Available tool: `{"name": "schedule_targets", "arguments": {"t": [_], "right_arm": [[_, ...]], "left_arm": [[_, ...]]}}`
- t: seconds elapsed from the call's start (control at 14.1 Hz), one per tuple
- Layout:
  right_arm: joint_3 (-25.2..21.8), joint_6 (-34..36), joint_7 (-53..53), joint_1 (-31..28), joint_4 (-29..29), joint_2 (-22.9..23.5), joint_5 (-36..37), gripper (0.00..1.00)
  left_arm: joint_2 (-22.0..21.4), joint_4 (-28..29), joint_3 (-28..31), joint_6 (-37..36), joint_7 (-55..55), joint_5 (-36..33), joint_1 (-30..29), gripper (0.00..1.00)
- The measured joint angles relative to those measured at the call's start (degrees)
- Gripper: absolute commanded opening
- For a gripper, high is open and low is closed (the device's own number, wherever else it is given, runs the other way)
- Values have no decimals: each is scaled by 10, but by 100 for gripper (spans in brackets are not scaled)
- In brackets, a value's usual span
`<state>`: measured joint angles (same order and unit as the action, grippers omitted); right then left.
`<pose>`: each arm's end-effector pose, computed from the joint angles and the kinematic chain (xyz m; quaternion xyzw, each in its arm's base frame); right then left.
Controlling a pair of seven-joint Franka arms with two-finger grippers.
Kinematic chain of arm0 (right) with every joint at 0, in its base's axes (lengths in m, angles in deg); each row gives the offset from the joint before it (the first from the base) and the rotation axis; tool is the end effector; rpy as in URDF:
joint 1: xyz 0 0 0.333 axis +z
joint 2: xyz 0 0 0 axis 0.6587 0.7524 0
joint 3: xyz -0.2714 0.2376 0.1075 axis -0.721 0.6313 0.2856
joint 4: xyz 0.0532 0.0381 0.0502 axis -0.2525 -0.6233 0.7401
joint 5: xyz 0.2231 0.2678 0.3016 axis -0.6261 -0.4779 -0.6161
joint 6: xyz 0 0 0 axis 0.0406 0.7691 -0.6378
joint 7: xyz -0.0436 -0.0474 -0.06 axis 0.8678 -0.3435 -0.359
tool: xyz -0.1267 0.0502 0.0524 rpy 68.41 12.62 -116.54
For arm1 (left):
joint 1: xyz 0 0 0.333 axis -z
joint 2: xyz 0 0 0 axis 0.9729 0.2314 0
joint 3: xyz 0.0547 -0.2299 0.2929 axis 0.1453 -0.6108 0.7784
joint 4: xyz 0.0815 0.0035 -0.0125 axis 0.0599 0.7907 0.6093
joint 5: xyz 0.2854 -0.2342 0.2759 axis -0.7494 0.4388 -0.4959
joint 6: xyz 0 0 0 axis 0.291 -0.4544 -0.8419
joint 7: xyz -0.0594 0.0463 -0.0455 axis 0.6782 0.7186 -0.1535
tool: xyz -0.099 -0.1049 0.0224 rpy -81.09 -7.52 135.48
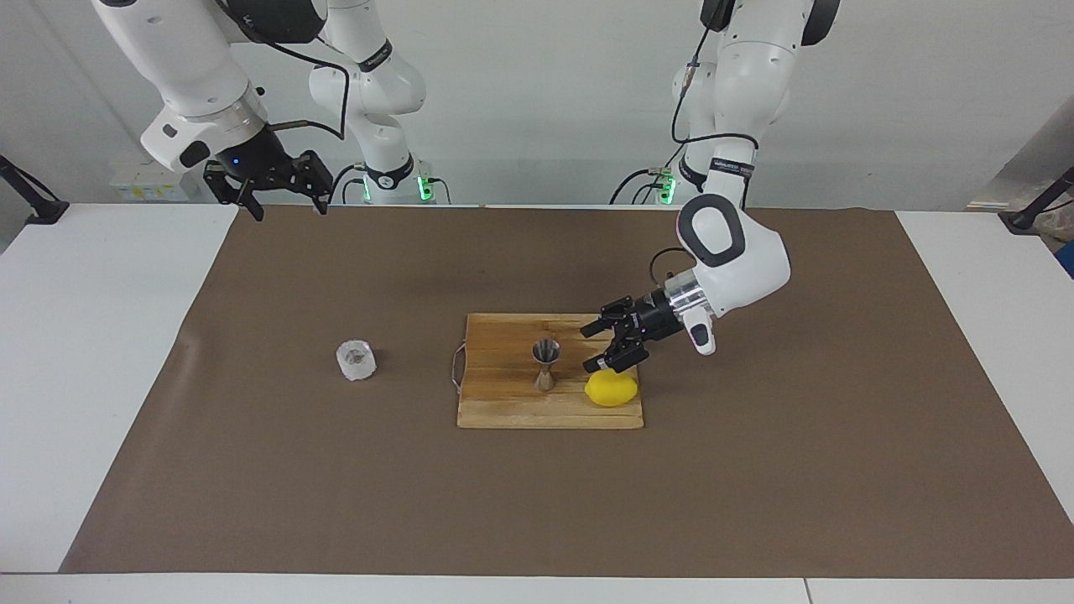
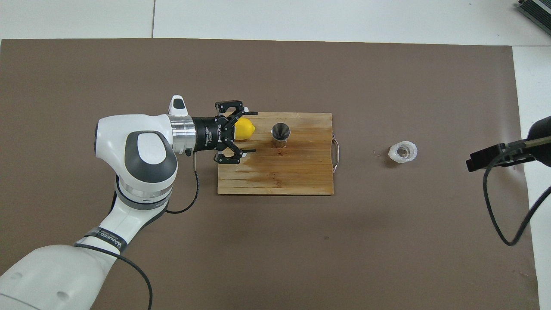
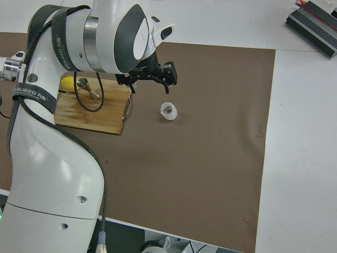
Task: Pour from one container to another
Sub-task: 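Retract the left gripper while the right gripper reaches toward the white cup, then grasp the small white cup with the right gripper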
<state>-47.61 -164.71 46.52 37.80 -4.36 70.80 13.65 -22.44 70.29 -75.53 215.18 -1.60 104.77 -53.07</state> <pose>0.5902 0.0022 0.6384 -0.9920 -0.1114 0.0537 0.0250 0.6429 -0.3257 0.3538 0.7466 0.4784 -0.2029 0.4153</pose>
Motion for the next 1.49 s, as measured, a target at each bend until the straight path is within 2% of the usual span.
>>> {"name": "schedule_targets", "arguments": {"t": [0.14,0.28,0.57,0.85,0.99,1.21,1.35,1.49], "right_arm": [[0,0,112,-2,-3,-1,0,100],[-1,-20,212,-12,-17,-5,0,100],[-1,-140,475,-35,-90,-23,-10,100],[-2,-198,695,-90,-156,-18,-133,100],[-3,-210,781,-124,-172,12,-185,100],[-4,-242,923,-160,-178,93,-271,100],[-4,-257,977,-164,-177,140,-306,100],[-2,-258,1010,-163,-180,167,-347,100]], "left_arm": [[-22,0,1,0,3,-126,0,100],[-39,-1,1,1,-5,-217,0,100],[-62,-2,12,2,-92,-316,-1,100],[-74,-1,28,0,-212,-407,-11,100],[-79,-1,27,-11,-224,-513,-13,100],[-99,-1,27,-66,-228,-629,-15,100],[-126,-1,28,-119,-249,-679,-36,100],[-158,2,30,-164,-317,-688,-76,100]]}}
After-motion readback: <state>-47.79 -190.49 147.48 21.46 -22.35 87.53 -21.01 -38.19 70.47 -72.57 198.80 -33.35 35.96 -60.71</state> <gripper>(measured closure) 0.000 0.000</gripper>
